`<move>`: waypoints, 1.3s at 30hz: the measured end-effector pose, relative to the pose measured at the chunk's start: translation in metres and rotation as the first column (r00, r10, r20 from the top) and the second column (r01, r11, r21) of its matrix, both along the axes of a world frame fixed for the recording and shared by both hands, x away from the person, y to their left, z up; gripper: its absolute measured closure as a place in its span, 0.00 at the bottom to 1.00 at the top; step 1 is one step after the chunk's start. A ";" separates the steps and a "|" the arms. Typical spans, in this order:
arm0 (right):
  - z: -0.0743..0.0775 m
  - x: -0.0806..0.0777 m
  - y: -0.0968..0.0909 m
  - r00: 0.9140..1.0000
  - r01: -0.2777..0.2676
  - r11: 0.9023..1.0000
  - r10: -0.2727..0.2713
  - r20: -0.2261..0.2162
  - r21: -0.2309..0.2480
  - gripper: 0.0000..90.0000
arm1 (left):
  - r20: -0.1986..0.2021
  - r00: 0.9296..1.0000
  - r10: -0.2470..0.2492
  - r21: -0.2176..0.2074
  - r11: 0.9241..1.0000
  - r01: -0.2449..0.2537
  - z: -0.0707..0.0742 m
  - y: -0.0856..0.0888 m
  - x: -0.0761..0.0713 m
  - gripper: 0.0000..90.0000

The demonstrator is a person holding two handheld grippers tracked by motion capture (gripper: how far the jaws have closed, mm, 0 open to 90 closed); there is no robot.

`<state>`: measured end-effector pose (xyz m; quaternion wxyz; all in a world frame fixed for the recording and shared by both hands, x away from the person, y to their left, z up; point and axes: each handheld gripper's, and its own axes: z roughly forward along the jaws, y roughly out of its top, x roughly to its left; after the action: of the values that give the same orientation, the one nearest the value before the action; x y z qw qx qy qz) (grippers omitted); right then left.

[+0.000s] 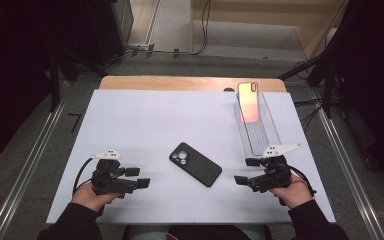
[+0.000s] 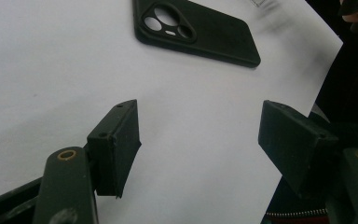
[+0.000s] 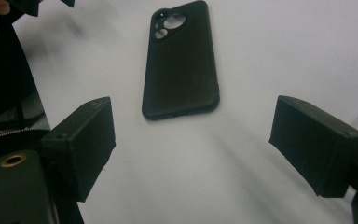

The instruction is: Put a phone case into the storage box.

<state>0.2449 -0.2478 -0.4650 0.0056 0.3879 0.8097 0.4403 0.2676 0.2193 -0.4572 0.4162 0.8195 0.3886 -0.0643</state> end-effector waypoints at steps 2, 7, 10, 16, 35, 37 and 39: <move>0.002 0.001 0.004 1.000 0.005 1.000 -0.005 0.012 -0.001 0.14 | 0.000 1.000 -0.002 0.001 1.000 0.002 0.000 0.001 0.000 0.33; 0.005 0.006 0.015 1.000 -0.001 1.000 0.001 0.011 -0.012 0.14 | 0.000 1.000 -0.004 0.003 1.000 0.004 0.000 0.001 0.000 0.33; 0.007 0.009 0.021 1.000 -0.002 1.000 0.002 0.015 -0.014 0.14 | -0.003 1.000 -0.001 0.003 1.000 0.001 -0.001 0.001 0.000 0.33; 0.011 0.016 0.033 1.000 -0.003 1.000 0.004 0.021 -0.026 0.14 | -0.004 1.000 0.002 0.003 1.000 -0.002 -0.001 0.002 0.000 0.33; 0.011 0.042 0.075 0.999 -0.044 0.998 0.045 0.012 -0.044 0.14 | 0.000 1.000 0.014 0.008 1.000 -0.014 -0.003 0.007 -0.006 0.33; 0.010 0.045 0.079 0.999 -0.043 0.998 0.043 0.009 -0.051 0.14 | -0.003 1.000 0.013 0.009 1.000 -0.013 -0.003 0.006 -0.006 0.33; 0.008 0.047 0.082 0.999 -0.044 0.997 0.045 0.012 -0.058 0.14 | -0.002 1.000 0.013 0.010 1.000 -0.013 -0.003 0.006 -0.007 0.33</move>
<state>0.2921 -0.1655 -0.4566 0.0122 0.3665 0.8304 0.4194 0.2608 0.2256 -0.4604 0.4123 0.8189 0.3947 -0.0603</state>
